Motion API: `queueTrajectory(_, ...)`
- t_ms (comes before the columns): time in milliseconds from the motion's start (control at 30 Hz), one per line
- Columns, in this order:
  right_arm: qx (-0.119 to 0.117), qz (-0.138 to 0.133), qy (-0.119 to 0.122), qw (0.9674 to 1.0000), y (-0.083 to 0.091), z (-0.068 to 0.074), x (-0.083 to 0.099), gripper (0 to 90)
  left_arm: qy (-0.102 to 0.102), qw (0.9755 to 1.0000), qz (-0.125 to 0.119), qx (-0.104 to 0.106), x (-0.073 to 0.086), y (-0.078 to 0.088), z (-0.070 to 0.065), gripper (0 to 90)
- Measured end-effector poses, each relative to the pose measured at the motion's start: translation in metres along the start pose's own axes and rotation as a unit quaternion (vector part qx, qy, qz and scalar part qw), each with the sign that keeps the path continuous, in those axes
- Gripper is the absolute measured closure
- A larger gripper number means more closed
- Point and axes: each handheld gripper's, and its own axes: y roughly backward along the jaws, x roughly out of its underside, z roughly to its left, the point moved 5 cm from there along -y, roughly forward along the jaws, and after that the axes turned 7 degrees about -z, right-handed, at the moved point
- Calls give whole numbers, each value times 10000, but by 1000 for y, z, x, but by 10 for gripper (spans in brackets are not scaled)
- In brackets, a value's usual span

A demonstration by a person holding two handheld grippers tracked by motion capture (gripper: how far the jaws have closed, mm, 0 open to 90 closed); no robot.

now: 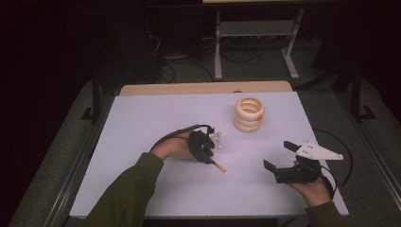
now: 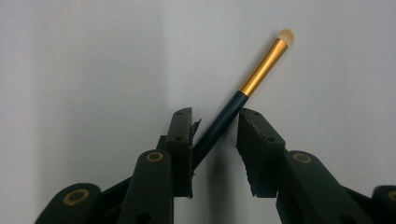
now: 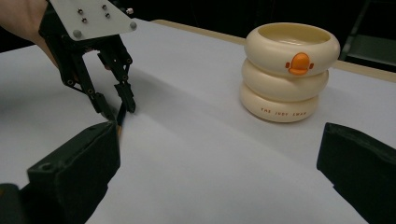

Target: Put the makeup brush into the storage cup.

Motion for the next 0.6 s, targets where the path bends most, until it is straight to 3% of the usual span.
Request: queueTrajectory(600, -2, 0, -1, 10000, 0, 0, 0, 0, -68, 9999, 89, 49, -1, 0, -3, 768)
